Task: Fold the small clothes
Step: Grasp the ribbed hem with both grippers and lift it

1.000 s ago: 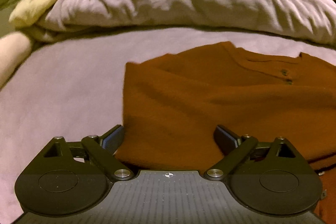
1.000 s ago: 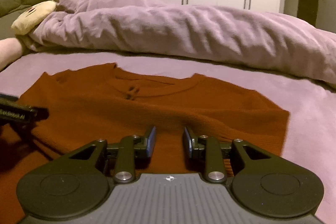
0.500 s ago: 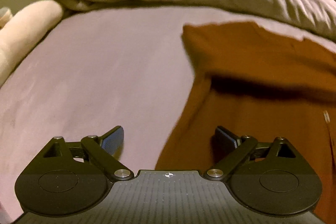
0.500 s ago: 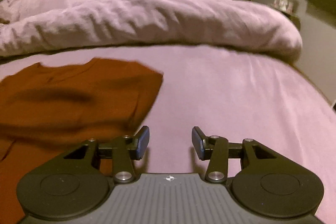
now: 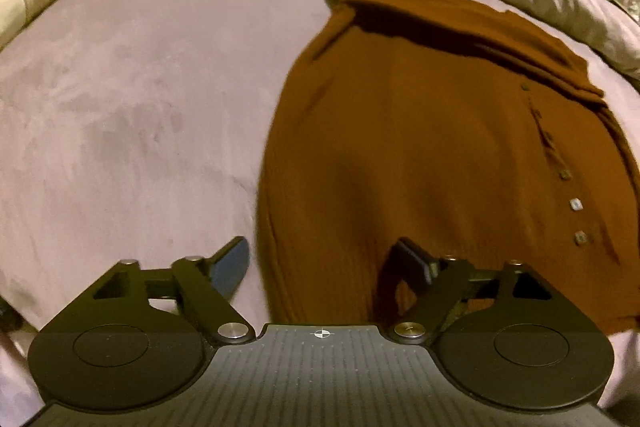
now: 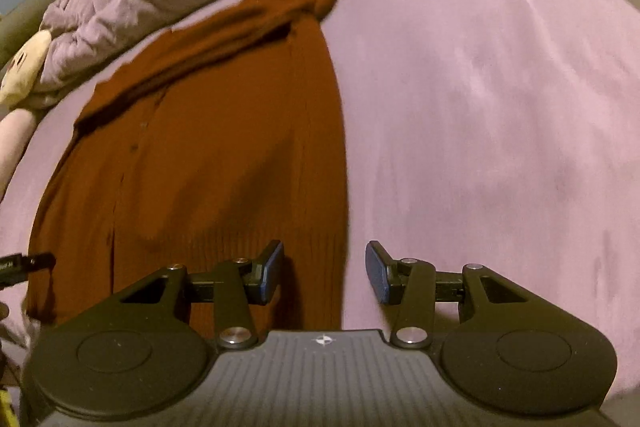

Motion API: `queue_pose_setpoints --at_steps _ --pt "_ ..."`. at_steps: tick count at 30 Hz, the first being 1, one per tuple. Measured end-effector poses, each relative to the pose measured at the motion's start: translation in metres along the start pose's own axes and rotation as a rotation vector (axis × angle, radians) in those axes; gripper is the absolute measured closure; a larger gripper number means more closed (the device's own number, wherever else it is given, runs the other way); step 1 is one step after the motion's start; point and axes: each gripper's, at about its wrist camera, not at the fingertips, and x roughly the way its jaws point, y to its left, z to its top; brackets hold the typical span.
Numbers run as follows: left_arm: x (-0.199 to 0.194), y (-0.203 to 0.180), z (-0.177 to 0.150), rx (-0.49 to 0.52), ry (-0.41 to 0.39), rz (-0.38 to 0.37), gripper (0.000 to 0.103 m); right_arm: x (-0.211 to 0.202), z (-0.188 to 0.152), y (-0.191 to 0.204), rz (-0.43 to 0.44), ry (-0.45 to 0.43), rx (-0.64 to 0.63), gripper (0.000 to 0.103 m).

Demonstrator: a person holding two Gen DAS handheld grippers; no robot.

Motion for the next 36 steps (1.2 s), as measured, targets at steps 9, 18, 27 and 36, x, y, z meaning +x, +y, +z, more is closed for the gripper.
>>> queue_pose_setpoints --at_steps 9,18,27,36 --pt "-0.006 0.018 -0.003 -0.058 0.054 -0.06 0.072 0.004 -0.006 0.0 0.096 0.055 0.053 0.074" --pt "-0.002 0.031 -0.002 -0.086 0.11 -0.146 0.077 0.006 -0.008 -0.006 0.096 0.085 0.055 0.09" --pt "0.008 0.027 0.007 -0.033 0.174 -0.211 0.092 0.015 0.0 -0.014 0.16 0.163 0.088 0.083" --pt "-0.01 0.027 0.029 -0.056 0.181 -0.349 0.096 0.017 0.017 -0.025 0.254 0.217 0.165 0.094"
